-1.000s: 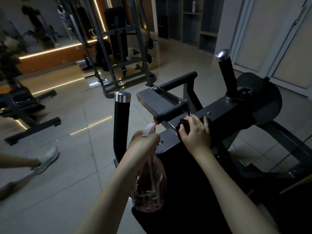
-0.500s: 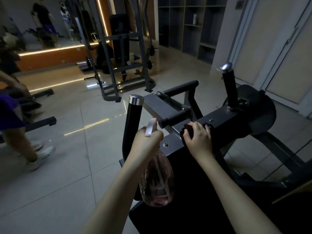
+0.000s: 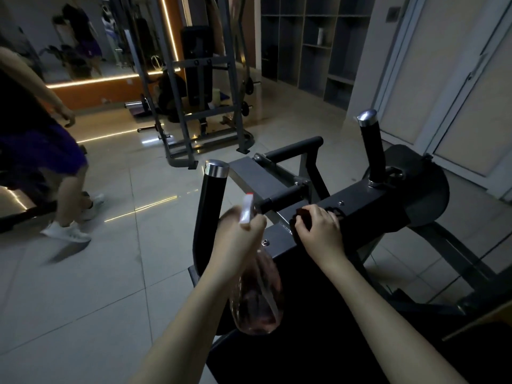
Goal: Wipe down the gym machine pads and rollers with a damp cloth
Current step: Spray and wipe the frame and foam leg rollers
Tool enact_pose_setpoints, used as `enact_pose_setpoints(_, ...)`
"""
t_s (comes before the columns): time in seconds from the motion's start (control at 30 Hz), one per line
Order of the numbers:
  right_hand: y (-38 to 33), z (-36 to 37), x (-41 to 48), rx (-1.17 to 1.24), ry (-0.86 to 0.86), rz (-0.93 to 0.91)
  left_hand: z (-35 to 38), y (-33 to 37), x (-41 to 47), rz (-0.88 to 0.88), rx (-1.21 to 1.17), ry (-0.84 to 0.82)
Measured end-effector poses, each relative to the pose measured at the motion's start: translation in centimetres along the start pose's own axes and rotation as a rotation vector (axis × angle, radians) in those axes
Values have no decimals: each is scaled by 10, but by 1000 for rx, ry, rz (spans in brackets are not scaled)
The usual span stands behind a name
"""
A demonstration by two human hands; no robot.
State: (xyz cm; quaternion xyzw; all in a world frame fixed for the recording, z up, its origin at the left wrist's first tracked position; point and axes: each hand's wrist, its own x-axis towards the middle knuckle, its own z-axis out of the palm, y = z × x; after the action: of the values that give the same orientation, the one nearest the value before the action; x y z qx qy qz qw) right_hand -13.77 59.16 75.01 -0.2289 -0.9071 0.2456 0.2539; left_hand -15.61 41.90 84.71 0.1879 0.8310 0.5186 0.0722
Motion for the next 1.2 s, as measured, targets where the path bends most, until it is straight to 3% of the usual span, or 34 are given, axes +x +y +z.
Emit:
enact_pose_setpoints(0.23, -15, -19, 36, 263, 36, 66, -4, 18, 3, 206, -76, 105)
enact_pose_setpoints(0.43, -46, -10, 60, 386, 125, -79, -2, 20, 16, 294, 16, 208)
enact_pose_setpoints(0.5, -56, 1, 68, 341, 42, -159, 0, 19, 20, 326, 92, 252)
enact_pose_setpoints(0.6, -56, 34, 58, -57, -279, -319, 1, 16, 22, 336, 91, 280)
enact_pose_setpoints(0.67, -47, 47, 52, -183, -287, -412, 2, 15, 20, 341, 62, 296)
enact_pose_setpoints(0.77, -45, 39, 66, -122, -309, -434, 2, 15, 20, 346, 85, 315)
enact_pose_setpoints(0.93, -64, 36, 83, -7, -313, -268, 2, 12, 22, 364, 137, 324)
enact_pose_setpoints(1.2, -28, 28, 64, 144, -425, -443, 2, 9, 21, 323, 50, 304)
